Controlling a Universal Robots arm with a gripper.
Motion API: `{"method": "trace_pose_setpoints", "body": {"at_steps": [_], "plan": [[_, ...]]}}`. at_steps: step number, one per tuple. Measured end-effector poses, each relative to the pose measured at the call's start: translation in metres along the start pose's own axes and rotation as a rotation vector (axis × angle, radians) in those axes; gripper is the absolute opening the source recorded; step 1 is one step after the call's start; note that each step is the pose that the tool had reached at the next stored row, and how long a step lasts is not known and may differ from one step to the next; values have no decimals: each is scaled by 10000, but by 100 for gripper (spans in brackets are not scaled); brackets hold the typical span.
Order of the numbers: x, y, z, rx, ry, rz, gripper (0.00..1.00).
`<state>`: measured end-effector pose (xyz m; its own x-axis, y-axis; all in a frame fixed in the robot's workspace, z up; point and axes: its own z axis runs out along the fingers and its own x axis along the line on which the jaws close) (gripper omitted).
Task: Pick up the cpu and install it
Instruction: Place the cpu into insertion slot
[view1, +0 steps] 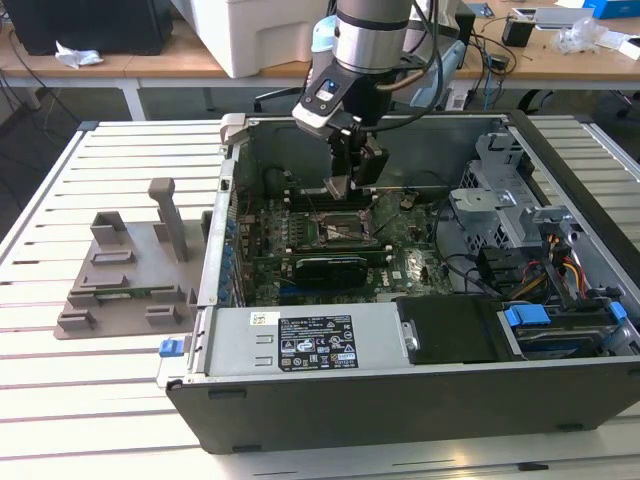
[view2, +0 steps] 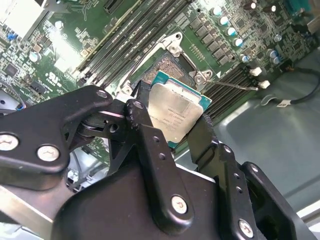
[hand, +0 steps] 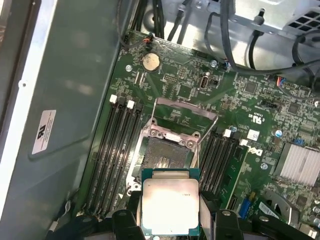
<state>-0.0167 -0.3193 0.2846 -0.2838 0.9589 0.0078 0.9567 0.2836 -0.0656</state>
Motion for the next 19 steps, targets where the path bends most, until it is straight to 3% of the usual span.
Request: {"method": "trace_pose_setpoints", "body": {"at_steps": [9,12,19], "plan": [[0,0,0,-5,58,961,55],[0,0,0,-9,92,1512,55],[-1,1,0,-7,99,2143,55]]}}
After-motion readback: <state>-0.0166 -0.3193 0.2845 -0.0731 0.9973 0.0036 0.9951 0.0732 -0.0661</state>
